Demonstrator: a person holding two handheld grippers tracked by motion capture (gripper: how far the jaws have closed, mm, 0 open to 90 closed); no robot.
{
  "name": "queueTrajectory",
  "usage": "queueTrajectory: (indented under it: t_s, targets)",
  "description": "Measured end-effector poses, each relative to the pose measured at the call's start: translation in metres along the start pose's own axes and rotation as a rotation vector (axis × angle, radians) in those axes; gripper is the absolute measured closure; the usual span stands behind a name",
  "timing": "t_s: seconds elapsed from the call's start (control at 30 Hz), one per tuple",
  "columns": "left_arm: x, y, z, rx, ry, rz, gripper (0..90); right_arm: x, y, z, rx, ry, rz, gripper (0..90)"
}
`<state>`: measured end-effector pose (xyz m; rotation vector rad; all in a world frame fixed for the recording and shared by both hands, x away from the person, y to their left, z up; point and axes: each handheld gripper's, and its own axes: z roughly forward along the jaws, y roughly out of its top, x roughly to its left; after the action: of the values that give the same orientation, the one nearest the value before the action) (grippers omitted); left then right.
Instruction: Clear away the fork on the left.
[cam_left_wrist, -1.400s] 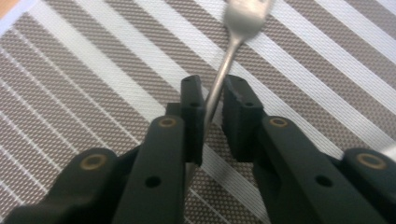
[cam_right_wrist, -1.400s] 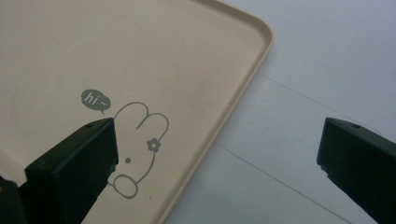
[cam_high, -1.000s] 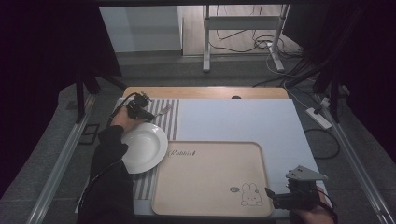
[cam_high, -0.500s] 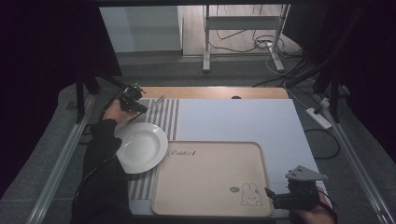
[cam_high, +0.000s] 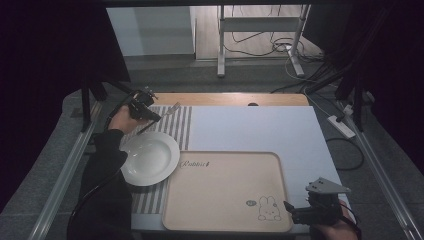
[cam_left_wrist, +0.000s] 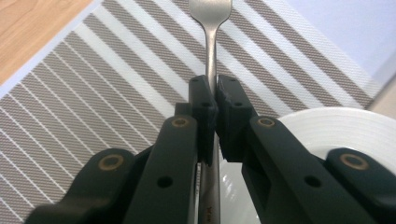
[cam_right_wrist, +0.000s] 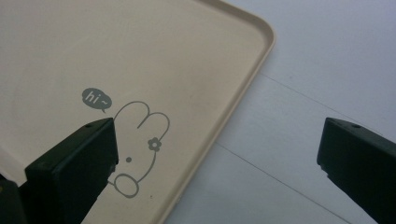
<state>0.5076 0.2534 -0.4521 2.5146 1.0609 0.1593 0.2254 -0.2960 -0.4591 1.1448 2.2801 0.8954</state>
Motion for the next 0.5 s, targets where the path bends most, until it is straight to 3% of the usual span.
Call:
queueTrajectory:
  t_s: [0.23,0.5]
  targets:
    - [-0.022,-0.004,0.0,0.001,-0.019,0.024,85.5,0.0,0.0,0.0,0.002,-0.001,-0.003,0.0]
    - [-0.047,-0.011,-0.002,0.004,-0.035,0.022,85.5,0.001,0.0,0.0,0.002,-0.004,-0.004,0.0]
